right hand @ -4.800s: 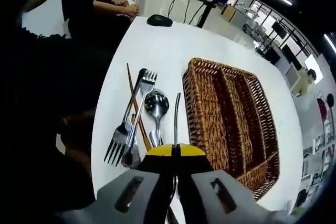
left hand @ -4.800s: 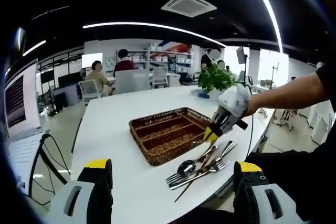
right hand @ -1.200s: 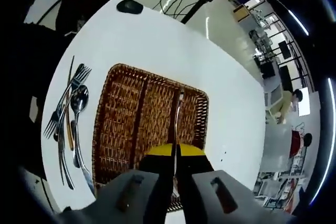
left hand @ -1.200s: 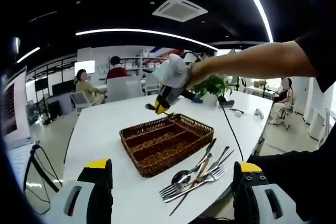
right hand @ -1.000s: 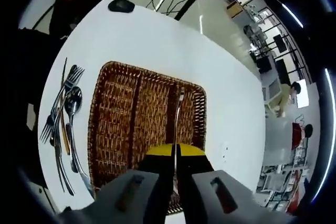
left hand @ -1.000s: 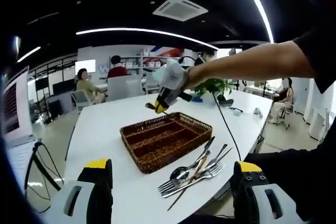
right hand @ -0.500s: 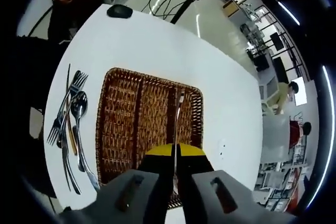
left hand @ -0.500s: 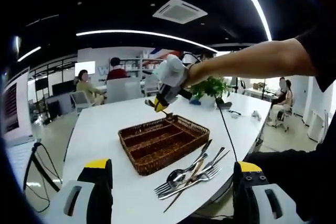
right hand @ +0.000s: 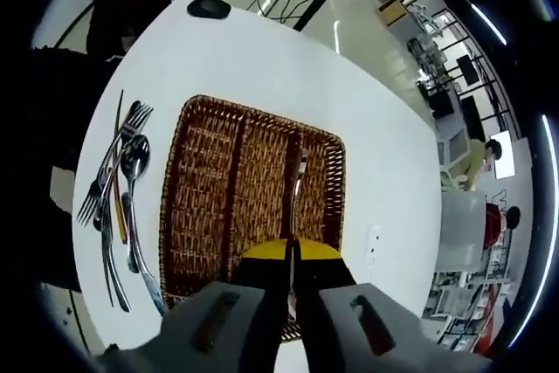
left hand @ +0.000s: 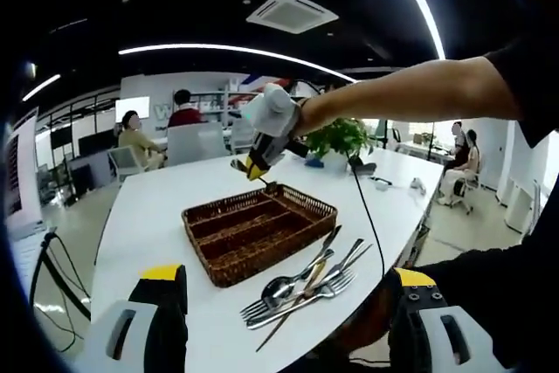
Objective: Arrange the knives, forks, and spoons in their matching storage slots by inserting each utensil handle-first until every utensil is classified and aligned in the correct compartment
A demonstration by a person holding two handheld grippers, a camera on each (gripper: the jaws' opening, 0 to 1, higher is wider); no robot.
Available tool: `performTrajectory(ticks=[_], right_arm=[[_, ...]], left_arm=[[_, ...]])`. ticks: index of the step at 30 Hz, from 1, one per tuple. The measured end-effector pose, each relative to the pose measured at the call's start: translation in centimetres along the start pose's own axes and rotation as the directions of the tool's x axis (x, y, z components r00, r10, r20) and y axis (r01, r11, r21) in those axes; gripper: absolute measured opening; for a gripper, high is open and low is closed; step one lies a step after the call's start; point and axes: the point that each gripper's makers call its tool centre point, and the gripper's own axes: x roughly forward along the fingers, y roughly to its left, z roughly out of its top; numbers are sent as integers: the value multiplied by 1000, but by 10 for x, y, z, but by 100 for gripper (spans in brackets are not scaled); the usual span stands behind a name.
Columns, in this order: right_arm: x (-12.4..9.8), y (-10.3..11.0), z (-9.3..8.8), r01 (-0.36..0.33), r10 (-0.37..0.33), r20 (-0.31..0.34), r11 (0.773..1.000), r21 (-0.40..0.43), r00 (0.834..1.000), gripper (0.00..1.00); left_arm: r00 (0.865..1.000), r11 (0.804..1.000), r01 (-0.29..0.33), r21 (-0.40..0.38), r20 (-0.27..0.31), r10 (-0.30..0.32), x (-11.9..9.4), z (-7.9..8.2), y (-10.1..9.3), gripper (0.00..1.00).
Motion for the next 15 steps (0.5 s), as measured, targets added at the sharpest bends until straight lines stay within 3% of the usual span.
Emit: performTrajectory(ticks=[15], right_arm=[[47,-38,-4,-44,43,-33,998,-42,999,0]], left_arm=[[997,997,-75,-18,-29,75,8,3,31,100]])
